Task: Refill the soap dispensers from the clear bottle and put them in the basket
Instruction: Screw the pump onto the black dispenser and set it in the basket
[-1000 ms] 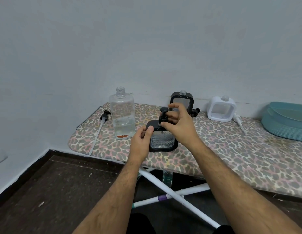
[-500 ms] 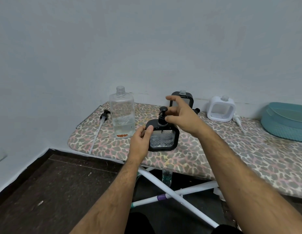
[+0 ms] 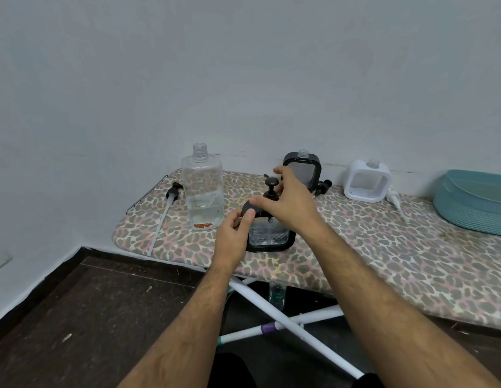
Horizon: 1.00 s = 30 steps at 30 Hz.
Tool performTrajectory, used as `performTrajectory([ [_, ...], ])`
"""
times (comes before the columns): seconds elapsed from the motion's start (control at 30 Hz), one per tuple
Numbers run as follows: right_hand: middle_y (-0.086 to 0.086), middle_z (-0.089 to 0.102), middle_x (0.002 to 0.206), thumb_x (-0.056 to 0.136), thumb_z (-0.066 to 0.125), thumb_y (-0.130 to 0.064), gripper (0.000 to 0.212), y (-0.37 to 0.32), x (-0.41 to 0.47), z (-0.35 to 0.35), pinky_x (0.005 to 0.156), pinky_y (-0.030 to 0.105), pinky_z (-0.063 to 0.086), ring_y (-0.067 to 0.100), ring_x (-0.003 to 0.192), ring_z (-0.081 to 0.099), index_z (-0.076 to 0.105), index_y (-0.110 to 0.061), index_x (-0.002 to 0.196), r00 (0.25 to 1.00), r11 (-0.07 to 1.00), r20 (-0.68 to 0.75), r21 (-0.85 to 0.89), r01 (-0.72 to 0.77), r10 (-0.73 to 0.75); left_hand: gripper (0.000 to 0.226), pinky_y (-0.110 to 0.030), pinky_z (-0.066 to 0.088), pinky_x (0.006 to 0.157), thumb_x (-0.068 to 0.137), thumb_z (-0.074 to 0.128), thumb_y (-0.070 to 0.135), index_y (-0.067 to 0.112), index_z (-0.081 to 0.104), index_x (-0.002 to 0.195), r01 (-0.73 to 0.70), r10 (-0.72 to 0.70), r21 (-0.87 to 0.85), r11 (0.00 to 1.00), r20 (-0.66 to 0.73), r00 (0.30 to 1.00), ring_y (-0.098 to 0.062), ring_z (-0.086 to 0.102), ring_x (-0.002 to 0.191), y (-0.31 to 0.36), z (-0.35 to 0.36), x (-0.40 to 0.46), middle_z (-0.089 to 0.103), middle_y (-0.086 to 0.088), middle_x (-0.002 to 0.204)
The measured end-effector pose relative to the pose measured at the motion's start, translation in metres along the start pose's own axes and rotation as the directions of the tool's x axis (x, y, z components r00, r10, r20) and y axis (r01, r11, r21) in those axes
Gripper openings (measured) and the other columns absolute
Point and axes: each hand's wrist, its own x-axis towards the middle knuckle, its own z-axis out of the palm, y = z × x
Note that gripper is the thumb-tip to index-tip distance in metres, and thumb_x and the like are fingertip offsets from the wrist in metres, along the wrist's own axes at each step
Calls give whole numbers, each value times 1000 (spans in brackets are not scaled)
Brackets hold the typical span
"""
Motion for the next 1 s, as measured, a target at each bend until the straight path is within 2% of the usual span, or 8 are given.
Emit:
performTrajectory([
  [0.1, 3, 66, 117, 88, 68, -8, 83, 6, 4, -12, 90, 27, 48, 14, 117, 59, 21, -21, 155, 986, 952, 163, 294, -88, 40, 45, -38, 56, 83, 87, 59, 58, 18, 68, 104, 1, -1, -1, 1000, 0, 1000, -15, 69, 87, -1, 0, 0, 71, 7, 87],
  [0.2, 8, 75, 105, 88, 59, 9, 85, 16, 6, -16, 96, 34, 53, 15, 108, 69, 16, -18, 157, 979, 887, 205, 452, -97, 3, 34, -34, 56, 82, 95, 58, 45, 14, 67, 106, 8, -8, 5, 1000, -4, 1000, -13, 70, 88, -1, 0, 1, 72, 4, 90],
  [0.27, 5, 77, 97, 85, 69, 5, 87, 18, 6, -16, 94, 34, 53, 16, 101, 72, 21, -18, 155, 983, 890, 186, 448, -86, 1, 32, -33, 57, 81, 96, 57, 42, 13, 67, 108, 9, -9, -3, 1000, -5, 1000, -14, 70, 89, -1, 0, 0, 73, 1, 92],
  [0.4, -2, 67, 88, 73, 89, -21, 89, 15, 2, -12, 76, 12, 46, 2, 82, 63, 39, -23, 147, 998, 962, 21, 267, -59, 55, 31, -33, 57, 81, 97, 58, 40, 13, 67, 109, 2, -2, 0, 1000, -5, 1000, -14, 70, 88, 0, 0, 0, 73, 2, 92],
  [0.57, -10, 59, 107, 74, 86, -41, 90, 8, -6, 4, 81, 18, 43, -3, 93, 56, 36, -25, 148, 996, 986, -77, 161, -41, 54, 29, -38, 56, 83, 95, 59, 45, 19, 68, 105, 9, -9, 13, 1000, -6, 1000, -17, 70, 87, -2, -1, 1, 72, 4, 89],
  [0.67, -3, 61, 122, 82, 80, -24, 89, 14, -4, -2, 98, 29, 47, 7, 115, 56, 26, -26, 153, 998, 940, 16, 335, -55, 52, 34, -39, 57, 85, 94, 59, 46, 16, 67, 109, 12, -12, 6, 1000, -3, 1000, -17, 70, 91, -2, 0, 2, 73, 2, 94],
  [0.8, 4, 72, 113, 89, 59, 9, 83, 23, 2, -15, 95, 31, 53, 18, 110, 67, 22, -24, 155, 983, 853, 180, 516, -75, -22, 32, -35, 57, 83, 96, 58, 42, 13, 67, 108, 13, -13, 0, 1000, -4, 1000, -17, 71, 92, -1, 0, 2, 73, 0, 96],
  [1.0, -5, 61, 90, 82, 78, -7, 78, 21, 4, -15, 76, 8, 46, 5, 83, 60, 39, -22, 148, 993, 950, 111, 312, 2, -39, 32, -25, 55, 76, 96, 58, 38, 10, 66, 110, 14, -14, -10, 1000, -14, 1000, -14, 69, 88, 3, 1, 0, 72, 2, 92],
])
